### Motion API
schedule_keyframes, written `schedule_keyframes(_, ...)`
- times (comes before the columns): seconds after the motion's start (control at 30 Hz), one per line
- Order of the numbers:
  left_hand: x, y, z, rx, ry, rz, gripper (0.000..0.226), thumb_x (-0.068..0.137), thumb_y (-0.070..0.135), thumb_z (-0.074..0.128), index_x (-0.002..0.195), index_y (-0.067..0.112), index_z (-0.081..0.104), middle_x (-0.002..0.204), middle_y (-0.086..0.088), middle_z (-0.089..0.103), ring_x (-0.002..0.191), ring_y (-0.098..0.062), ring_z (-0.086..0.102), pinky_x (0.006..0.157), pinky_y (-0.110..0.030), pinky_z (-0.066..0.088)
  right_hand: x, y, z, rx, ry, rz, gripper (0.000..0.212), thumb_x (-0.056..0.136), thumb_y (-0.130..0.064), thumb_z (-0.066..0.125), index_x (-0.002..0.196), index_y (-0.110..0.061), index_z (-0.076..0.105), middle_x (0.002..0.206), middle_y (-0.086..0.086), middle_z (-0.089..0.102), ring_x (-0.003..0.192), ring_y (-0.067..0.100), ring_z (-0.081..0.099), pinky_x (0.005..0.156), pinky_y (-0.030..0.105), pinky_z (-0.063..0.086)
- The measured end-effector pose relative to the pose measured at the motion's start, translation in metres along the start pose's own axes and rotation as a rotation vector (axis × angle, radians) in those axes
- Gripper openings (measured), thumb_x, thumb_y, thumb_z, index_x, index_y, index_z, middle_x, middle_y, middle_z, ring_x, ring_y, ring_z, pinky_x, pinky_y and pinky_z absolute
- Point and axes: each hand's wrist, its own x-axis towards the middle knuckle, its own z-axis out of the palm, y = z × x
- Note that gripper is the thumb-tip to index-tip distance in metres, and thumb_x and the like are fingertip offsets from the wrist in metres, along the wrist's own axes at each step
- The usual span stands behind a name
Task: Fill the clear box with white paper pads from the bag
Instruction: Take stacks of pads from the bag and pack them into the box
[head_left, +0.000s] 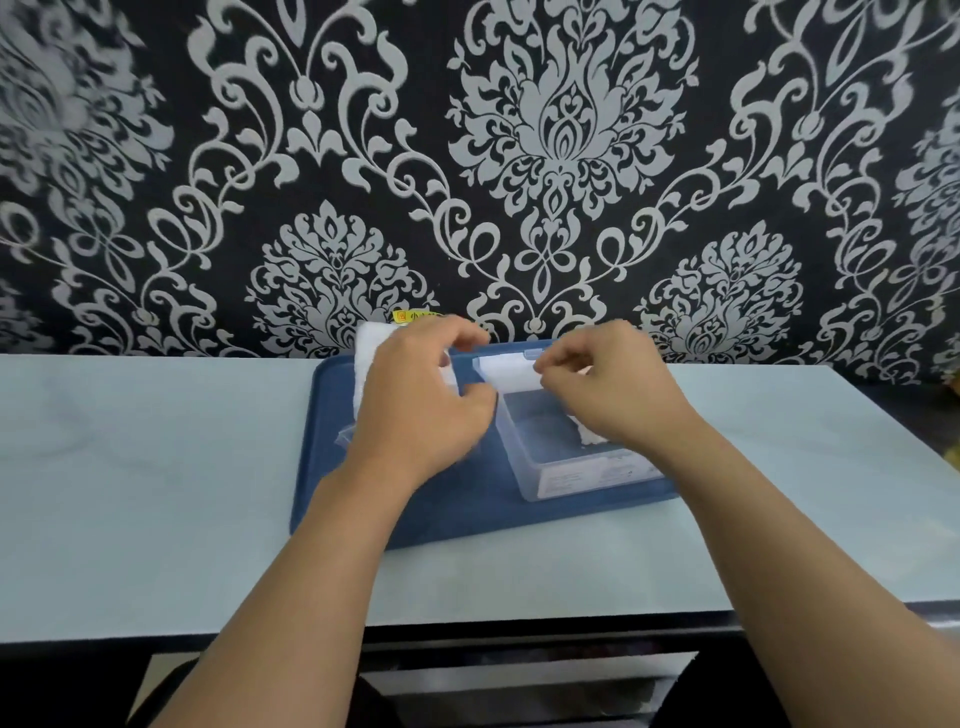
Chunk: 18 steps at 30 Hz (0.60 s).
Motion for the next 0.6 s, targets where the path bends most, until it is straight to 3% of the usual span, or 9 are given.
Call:
schedule_keyframes(0.1,0.003,-0.027,-0.033,0.166,-0.08,-0.099,0.073,0.06,0.018,0.068,0.13,0.034,0.055,0.128,0.008,0.048,0.122,-0.019,0.041,0.095,-0.028,0.036,-0.03,-0.043,0.016,0.248,-0.335,-0.131,0.022,0.084,-0.003,0.062,0.083,-0.015,0.081,0.07,0.001,0.074,0.057,0.008,0.058,0.053,0.017,0.045)
schedule_keyframes(0.2,-0.007,-0.054,-0.046,0.328,-0.313,-0.304,0.087,0.063,0.028,0.078,0.142,0.034,0.041,0.139,0.0,0.038,0.131,-0.027,0.037,0.103,-0.038,0.039,-0.044,-0.051,0.058,-0.105,-0.536,-0.315,0.022,0.088,-0.008,0.052,0.082,-0.017,0.071,0.078,0.006,0.066,0.073,0.025,0.059,0.061,0.033,0.045)
schedule_keyframes(0.3,-0.012,-0.067,-0.043,0.338,-0.253,-0.312,0.052,0.079,0.026,0.075,0.126,0.027,0.053,0.12,-0.003,0.054,0.107,-0.025,0.057,0.085,-0.034,0.045,-0.036,-0.047,0.077,-0.455,-0.47,-0.283,0.01,0.093,-0.011,0.048,0.093,-0.02,0.052,0.096,0.01,0.06,0.091,0.035,0.06,0.066,0.035,0.038)
schedule_keyframes(0.37,-0.009,-0.066,-0.042,0.39,-0.159,-0.305,0.029,0.088,0.021,0.066,0.116,0.023,0.059,0.107,-0.005,0.065,0.098,-0.03,0.062,0.08,-0.036,0.049,-0.027,-0.052,0.078,-0.595,-0.361,-0.268,0.029,0.09,-0.005,0.049,0.116,-0.018,0.05,0.092,0.006,0.057,0.093,0.034,0.061,0.065,0.036,0.037)
schedule_keyframes(0.47,-0.006,-0.062,-0.039,0.377,-0.039,-0.286,0.026,0.092,0.019,0.063,0.118,0.02,0.065,0.102,-0.007,0.069,0.095,-0.03,0.064,0.08,-0.034,0.049,-0.017,-0.059,0.074,-0.692,-0.209,-0.282,0.066,0.085,0.0,0.054,0.142,-0.024,0.032,0.076,0.0,0.038,0.075,0.031,0.051,0.054,0.033,0.031)
schedule_keyframes(0.53,-0.005,-0.056,-0.039,0.349,0.024,-0.25,0.027,0.092,0.018,0.063,0.119,0.019,0.067,0.1,-0.007,0.07,0.092,-0.029,0.065,0.08,-0.033,0.049,-0.013,-0.061,0.073,-0.731,-0.118,-0.288,0.068,0.085,-0.001,0.057,0.142,-0.026,0.03,0.071,-0.002,0.034,0.07,0.029,0.044,0.047,0.032,0.021)
schedule_keyframes(0.6,-0.005,-0.052,-0.041,0.312,0.076,-0.226,0.026,0.091,0.018,0.064,0.117,0.019,0.068,0.096,-0.006,0.071,0.088,-0.027,0.065,0.077,-0.031,0.05,-0.006,-0.059,0.074,-0.769,-0.052,-0.29,0.058,0.081,0.0,0.06,0.131,-0.025,0.043,0.072,-0.002,0.037,0.072,0.029,0.048,0.046,0.031,0.018)
